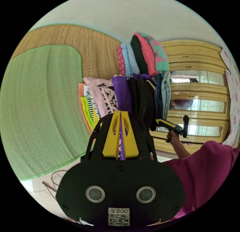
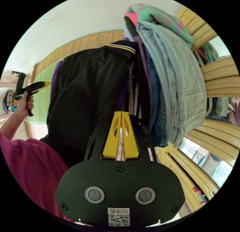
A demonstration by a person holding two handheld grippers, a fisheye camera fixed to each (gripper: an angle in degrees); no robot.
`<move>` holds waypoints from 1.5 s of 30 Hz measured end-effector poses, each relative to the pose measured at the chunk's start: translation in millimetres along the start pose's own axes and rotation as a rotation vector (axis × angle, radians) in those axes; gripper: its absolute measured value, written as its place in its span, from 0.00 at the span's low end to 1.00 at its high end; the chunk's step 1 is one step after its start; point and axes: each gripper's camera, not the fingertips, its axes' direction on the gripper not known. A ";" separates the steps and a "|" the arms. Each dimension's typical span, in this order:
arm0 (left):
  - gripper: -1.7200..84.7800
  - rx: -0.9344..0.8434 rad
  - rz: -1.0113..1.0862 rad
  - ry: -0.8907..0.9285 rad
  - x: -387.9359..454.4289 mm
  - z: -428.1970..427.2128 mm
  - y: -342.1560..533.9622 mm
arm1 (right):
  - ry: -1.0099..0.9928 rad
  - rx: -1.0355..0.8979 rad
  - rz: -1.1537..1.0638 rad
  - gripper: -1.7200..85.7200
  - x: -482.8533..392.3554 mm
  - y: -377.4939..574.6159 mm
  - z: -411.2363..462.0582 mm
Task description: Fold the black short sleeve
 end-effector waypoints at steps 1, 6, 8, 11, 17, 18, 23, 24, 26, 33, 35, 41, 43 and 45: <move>0.02 0.024 -0.072 -0.018 -12.9 -1.6 -0.6 | 0.016 -0.007 0.006 0.02 2.6 -0.7 4.3; 0.02 0.037 -0.241 -0.187 -40.3 19.2 -2.9 | 0.082 -0.046 -0.036 0.02 -5.2 -30.6 49.7; 0.02 -0.030 -0.274 -0.274 -43.6 47.7 -8.7 | 0.099 -0.052 -0.082 0.02 -15.3 -47.0 70.4; 0.02 -0.103 -0.298 -0.293 -45.3 92.3 -20.2 | 0.148 -0.069 -0.131 0.02 -26.5 -70.8 111.0; 0.02 -0.158 -0.335 -0.333 -46.1 169.5 -44.2 | 0.088 -0.049 -0.106 0.01 -23.0 -80.4 148.8; 0.02 -0.157 -0.338 -0.338 -46.5 175.1 -46.3 | 0.080 -0.031 -0.114 0.01 -22.4 -78.2 153.1; 0.02 -0.120 -0.367 -0.374 -51.9 210.1 -60.8 | 0.105 0.048 -0.167 0.01 -26.4 -60.6 162.2; 0.02 -0.121 -0.368 -0.372 -52.5 213.6 -61.5 | 0.102 0.055 -0.156 0.01 -26.6 -57.7 161.0; 0.02 -0.123 -0.351 -0.377 -51.1 225.5 -62.6 | 0.089 0.062 -0.166 0.01 -26.8 -54.4 158.8; 0.02 -0.041 -0.330 -0.312 -41.7 237.9 -41.7 | -0.136 0.100 -0.219 0.02 -36.5 -50.5 175.5; 0.02 -0.045 -0.318 -0.308 -36.5 242.5 -38.0 | -0.141 0.103 -0.221 0.02 -43.8 -52.1 177.8; 0.02 -0.070 -0.279 -0.310 -23.0 253.2 -28.0 | -0.095 0.103 -0.233 0.02 -61.0 -44.0 178.3; 0.02 -0.060 -0.278 -0.303 -19.8 255.4 -21.7 | -0.078 0.106 -0.240 0.02 -65.9 -39.2 180.1; 0.02 -0.043 -0.290 -0.291 -17.2 257.1 -14.0 | -0.112 0.103 -0.203 0.02 -59.8 -34.4 188.9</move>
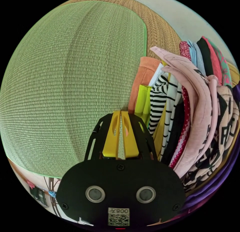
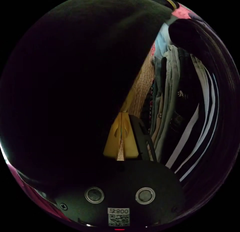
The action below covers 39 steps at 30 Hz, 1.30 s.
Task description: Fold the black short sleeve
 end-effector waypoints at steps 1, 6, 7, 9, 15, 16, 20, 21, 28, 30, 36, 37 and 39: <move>0.02 0.011 -0.017 0.014 -0.1 1.0 6.2 | -0.015 0.002 0.012 0.02 3.9 2.2 3.0; 0.02 0.017 -0.038 -0.007 9.8 3.0 26.0 | 0.079 0.018 0.108 0.02 35.3 16.6 37.5; 0.02 0.014 -0.030 -0.032 14.8 3.4 30.3 | 0.069 0.025 0.106 0.02 35.4 17.6 41.1; 0.02 0.016 -0.015 -0.061 21.0 4.1 38.3 | 0.048 0.054 0.114 0.02 32.7 21.2 57.7; 0.02 0.106 -0.055 -0.025 20.7 5.6 79.1 | 0.053 0.142 0.128 0.02 32.7 34.8 92.4; 0.02 0.138 -0.059 -0.023 21.3 6.0 89.4 | 0.055 0.148 0.126 0.02 32.4 36.9 94.0; 0.02 0.303 -0.124 0.021 18.7 10.9 133.2 | 0.056 0.178 0.138 0.02 31.7 54.3 102.8; 0.02 0.331 -0.129 0.026 18.7 12.0 139.8 | 0.055 0.201 0.150 0.02 31.6 60.8 105.8; 0.02 0.527 -0.216 0.069 20.4 23.8 194.7 | 0.048 0.333 0.176 0.02 32.2 98.2 124.0; 0.02 0.535 -0.207 0.090 18.7 24.4 199.3 | 0.039 0.346 0.192 0.02 34.2 107.6 129.4; 0.02 0.586 -0.142 0.159 21.7 31.9 199.5 | -0.082 0.408 0.358 0.02 51.5 136.8 144.7; 0.02 0.594 -0.136 0.146 24.9 33.0 201.3 | -0.083 0.408 0.362 0.02 52.0 138.5 145.9; 0.02 0.595 -0.137 0.139 27.7 34.5 203.0 | -0.091 0.408 0.380 0.02 54.2 145.4 150.8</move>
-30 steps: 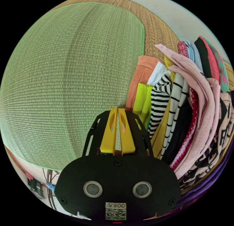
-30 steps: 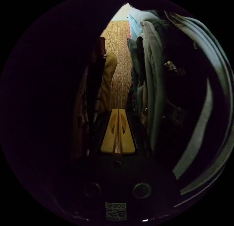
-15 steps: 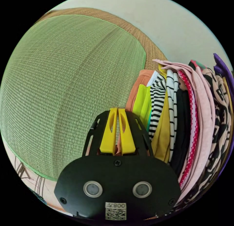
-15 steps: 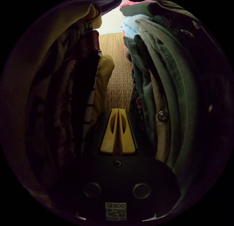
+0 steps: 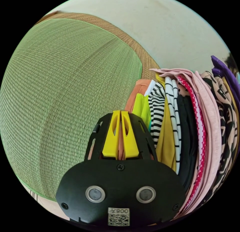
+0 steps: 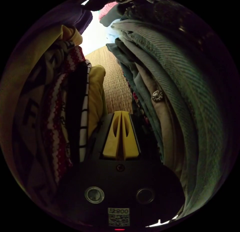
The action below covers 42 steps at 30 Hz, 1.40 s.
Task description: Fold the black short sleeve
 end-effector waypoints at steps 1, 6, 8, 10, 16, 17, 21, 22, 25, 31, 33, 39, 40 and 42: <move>0.02 0.000 0.003 -0.002 2.3 1.2 1.3 | 0.000 -0.002 0.007 0.02 1.1 1.5 0.3; 0.02 -0.012 0.079 -0.131 27.1 8.1 3.2 | 0.033 -0.008 0.015 0.02 4.3 15.2 3.3; 0.02 -0.009 0.089 -0.151 31.3 12.1 4.2 | 0.031 0.003 0.017 0.02 8.1 21.6 4.6; 0.02 -0.011 0.088 -0.154 32.7 15.5 3.7 | 0.025 0.002 0.024 0.02 12.3 26.3 5.8; 0.02 -0.065 0.084 -0.147 38.7 30.4 -7.1 | 0.004 -0.026 0.062 0.02 25.1 37.6 8.8; 0.02 -0.063 0.085 -0.143 37.9 33.7 -8.2 | 0.005 -0.022 0.061 0.02 27.2 41.3 9.6; 0.02 -0.056 0.102 -0.113 32.7 45.0 -14.5 | 0.022 0.013 0.048 0.02 31.7 57.5 11.6; 0.02 -0.052 0.093 -0.099 30.3 48.5 -16.1 | 0.021 0.013 0.050 0.02 32.8 59.2 11.8; 0.02 -0.075 0.101 -0.110 34.8 57.7 -22.2 | -0.003 0.003 0.075 0.02 41.0 66.2 12.4; 0.02 -0.086 0.089 -0.067 40.8 65.9 -35.7 | -0.133 -0.009 0.020 0.02 35.3 72.6 -5.9; 0.02 -0.092 0.086 -0.055 43.3 68.4 -41.8 | -0.133 -0.005 0.010 0.02 31.1 73.8 -14.9; 0.02 -0.091 0.084 -0.008 51.2 77.0 -72.5 | -0.170 0.011 -0.019 0.02 18.7 64.9 -33.5; 0.02 -0.087 0.078 0.004 52.4 78.8 -80.0 | -0.173 0.013 -0.025 0.02 16.7 62.3 -35.4; 0.02 -0.071 0.078 0.013 56.4 81.3 -93.1 | -0.183 0.027 -0.056 0.02 7.1 48.1 -42.5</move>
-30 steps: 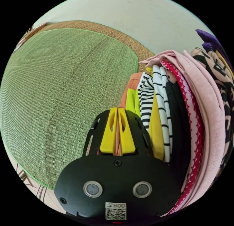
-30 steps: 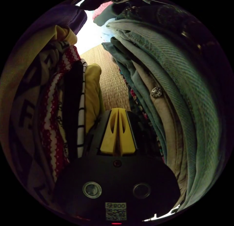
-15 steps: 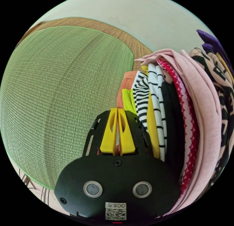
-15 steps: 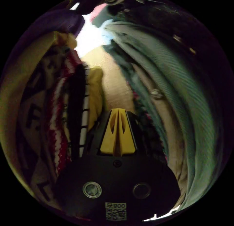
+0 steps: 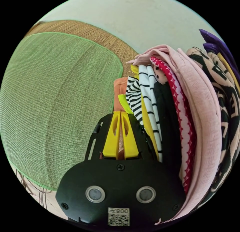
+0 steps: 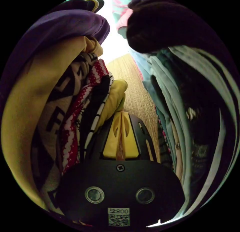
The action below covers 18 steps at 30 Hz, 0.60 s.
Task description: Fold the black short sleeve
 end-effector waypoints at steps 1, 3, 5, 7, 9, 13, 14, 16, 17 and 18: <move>0.02 0.013 -0.001 0.013 1.9 2.1 -11.1 | -0.003 0.004 -0.006 0.02 -2.3 -4.6 -0.9; 0.02 0.033 0.007 0.026 7.0 5.2 -31.2 | -0.012 0.027 -0.032 0.02 -12.1 -27.0 -3.9; 0.02 0.067 0.023 0.048 16.1 10.8 -63.9 | -0.018 0.051 -0.050 0.02 -19.6 -49.1 -5.1; 0.02 0.098 0.040 0.069 23.7 16.6 -92.4 | -0.031 0.079 -0.068 0.02 -26.3 -75.1 -4.5; 0.02 0.132 0.053 0.093 30.9 24.9 -123.4 | -0.038 0.119 -0.101 0.02 -36.3 -115.4 -1.1; 0.02 0.191 0.073 0.128 42.4 54.1 -198.7 | -0.037 0.165 -0.145 0.02 -48.5 -177.9 15.7; 0.02 0.204 0.073 0.136 43.4 64.8 -219.2 | -0.036 0.174 -0.158 0.02 -51.5 -198.1 24.6; 0.02 0.214 0.062 0.143 42.6 82.4 -248.1 | -0.024 0.177 -0.180 0.02 -56.5 -227.1 40.1; 0.02 0.217 0.055 0.146 40.9 94.7 -266.6 | -0.020 0.173 -0.190 0.02 -58.9 -244.6 51.9; 0.02 0.216 0.047 0.151 39.3 101.2 -275.2 | -0.013 0.166 -0.199 0.02 -61.1 -260.3 64.2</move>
